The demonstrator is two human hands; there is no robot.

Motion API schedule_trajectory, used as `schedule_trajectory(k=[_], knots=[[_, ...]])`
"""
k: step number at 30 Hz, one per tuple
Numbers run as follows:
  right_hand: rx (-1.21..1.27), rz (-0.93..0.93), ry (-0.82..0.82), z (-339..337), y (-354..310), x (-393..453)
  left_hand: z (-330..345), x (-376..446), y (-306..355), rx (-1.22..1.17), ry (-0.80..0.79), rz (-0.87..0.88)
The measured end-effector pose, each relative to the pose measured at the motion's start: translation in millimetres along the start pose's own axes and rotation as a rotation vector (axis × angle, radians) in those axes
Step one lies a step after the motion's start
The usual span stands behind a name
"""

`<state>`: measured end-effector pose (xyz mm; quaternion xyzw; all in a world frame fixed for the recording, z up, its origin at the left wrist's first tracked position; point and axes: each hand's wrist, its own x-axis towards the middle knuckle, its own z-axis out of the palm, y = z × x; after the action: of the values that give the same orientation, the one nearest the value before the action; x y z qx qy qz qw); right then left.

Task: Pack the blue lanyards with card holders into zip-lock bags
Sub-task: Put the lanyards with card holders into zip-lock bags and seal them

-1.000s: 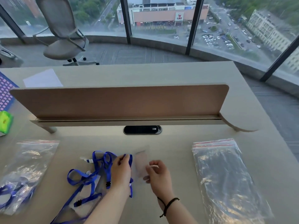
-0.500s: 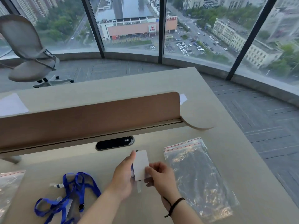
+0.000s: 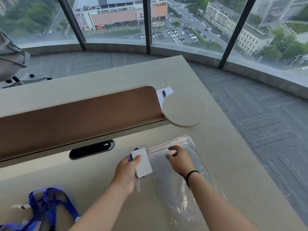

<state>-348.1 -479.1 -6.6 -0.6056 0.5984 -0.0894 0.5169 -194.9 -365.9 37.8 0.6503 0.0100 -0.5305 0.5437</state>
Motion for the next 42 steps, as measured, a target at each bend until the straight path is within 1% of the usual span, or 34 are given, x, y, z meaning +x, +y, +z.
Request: schedule_trajectory(k=[5, 8, 12, 14, 18, 22, 26, 31, 34, 36, 39, 42], knots=[[-0.47, -0.115, -0.131, -18.0, 1.5, 43.4, 13.6, 19.0, -4.4, -0.019, 0.009, -0.049], [-0.553, -0.151, -0.168, -15.1, 0.8, 56.8, 13.6, 28.9, -5.0, -0.034, 0.028, -0.08], [-0.608, -0.197, -0.125, -8.2, 2.3, 66.5, 12.1, 37.0, -4.8, -0.077, 0.035, -0.089], [-0.578, -0.199, -0.088, -5.1, -0.1, 68.1, 10.3, 38.3, -3.2, -0.088, 0.052, -0.1], [-0.429, -0.189, -0.009, 1.5, -5.5, 62.8, 4.3, 37.6, -1.2, -0.079, 0.061, -0.089], [-0.304, -0.154, 0.003, 9.8, -6.9, 40.0, -4.4, 25.5, 7.3, -0.056, 0.031, -0.055], [-0.204, -0.168, -0.036, 23.6, -17.1, -4.0, -23.9, 1.2, 21.0, -0.095, -0.044, -0.054], [-0.187, -0.224, -0.079, 54.3, -39.8, -72.6, -56.9, -45.5, 33.0, -0.305, -0.132, -0.058], [-0.17, -0.279, -0.105, 74.8, -59.5, -114.7, -77.9, -78.3, 33.3, -0.411, -0.152, -0.079], [-0.138, -0.276, -0.129, 89.0, -68.6, -141.4, -97.2, -97.3, 32.1, -0.457, -0.155, -0.062], [-0.055, -0.243, -0.14, 110.6, -79.8, -178.5, -130.7, -123.0, 31.6, -0.478, -0.149, -0.022], [-0.062, -0.287, -0.112, 129.4, -92.6, -211.5, -162.0, -147.5, 32.9, -0.477, -0.161, 0.029]])
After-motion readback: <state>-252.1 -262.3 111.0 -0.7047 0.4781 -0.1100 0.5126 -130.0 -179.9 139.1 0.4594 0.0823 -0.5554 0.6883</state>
